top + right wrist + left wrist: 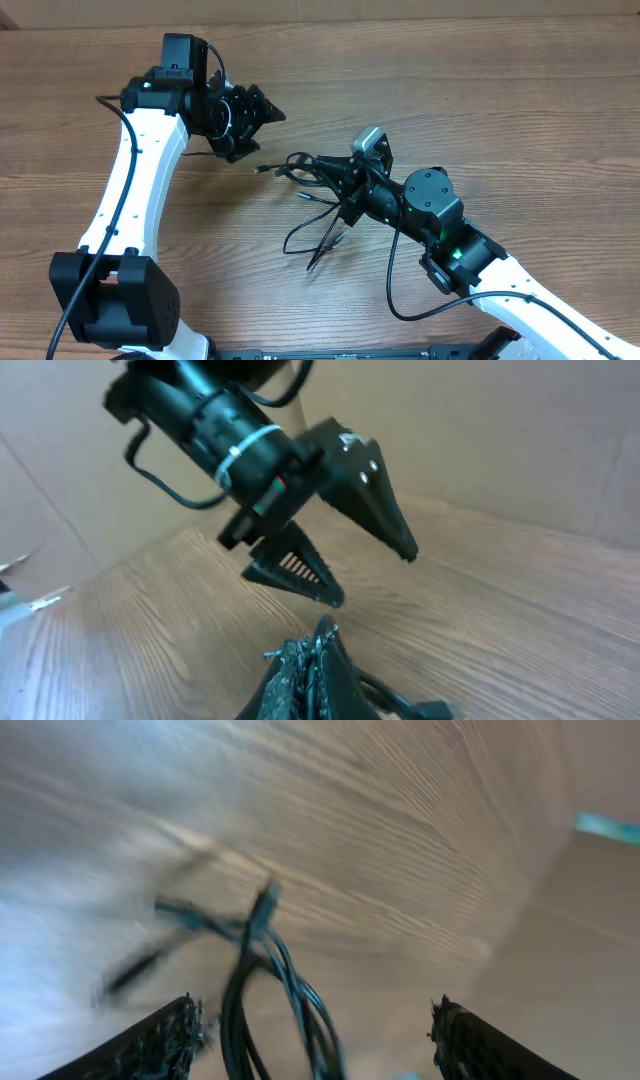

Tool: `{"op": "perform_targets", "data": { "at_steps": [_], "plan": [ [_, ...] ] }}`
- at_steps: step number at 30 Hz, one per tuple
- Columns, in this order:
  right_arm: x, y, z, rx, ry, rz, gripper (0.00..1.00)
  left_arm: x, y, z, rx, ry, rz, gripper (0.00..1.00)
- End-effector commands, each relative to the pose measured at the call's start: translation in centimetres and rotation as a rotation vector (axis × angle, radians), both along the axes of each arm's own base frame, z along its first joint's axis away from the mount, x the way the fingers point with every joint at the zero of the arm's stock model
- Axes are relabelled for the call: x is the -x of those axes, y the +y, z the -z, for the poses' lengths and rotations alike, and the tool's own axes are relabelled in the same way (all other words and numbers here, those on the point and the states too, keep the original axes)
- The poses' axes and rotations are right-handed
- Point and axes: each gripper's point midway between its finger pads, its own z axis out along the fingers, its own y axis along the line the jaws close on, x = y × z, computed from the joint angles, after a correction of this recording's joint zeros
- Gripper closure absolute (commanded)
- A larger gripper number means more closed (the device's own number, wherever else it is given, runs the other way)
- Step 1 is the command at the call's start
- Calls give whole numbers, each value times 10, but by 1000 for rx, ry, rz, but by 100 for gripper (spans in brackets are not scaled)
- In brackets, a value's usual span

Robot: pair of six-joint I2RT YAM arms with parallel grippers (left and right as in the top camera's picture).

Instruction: Untangle cables

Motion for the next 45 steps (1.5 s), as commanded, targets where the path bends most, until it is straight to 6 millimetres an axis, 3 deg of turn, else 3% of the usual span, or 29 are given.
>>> {"op": "perform_targets", "data": {
  "at_steps": [1,10,13,18,21,28,35,39,43,45],
  "plan": [
    [-5,-6,-14,1,-60,42,96,14,-30,-26,252,159,-57,26],
    [-4,-5,-15,25,-96,32,96,44,-61,-37,356,295,9,29],
    [-4,-5,-15,33,-108,29,96,45,-63,-39,373,324,-11,45],
    [-3,-5,-15,32,-107,25,96,45,-63,-38,374,334,-21,81],
    [1,-1,-15,28,-105,-6,96,45,-63,-38,368,333,-21,96],
    [5,1,-14,27,-99,-33,96,47,-69,-35,346,324,-6,96],
    [6,0,0,61,-55,-35,96,43,-70,-37,359,322,-18,96],
    [7,-1,7,80,-30,-37,94,35,-78,-50,427,270,18,96],
    [8,-2,15,100,-5,-38,71,29,-79,-56,452,234,30,96],
    [8,-2,15,101,-4,-38,71,28,-77,-56,453,235,23,96]
  ]
}}
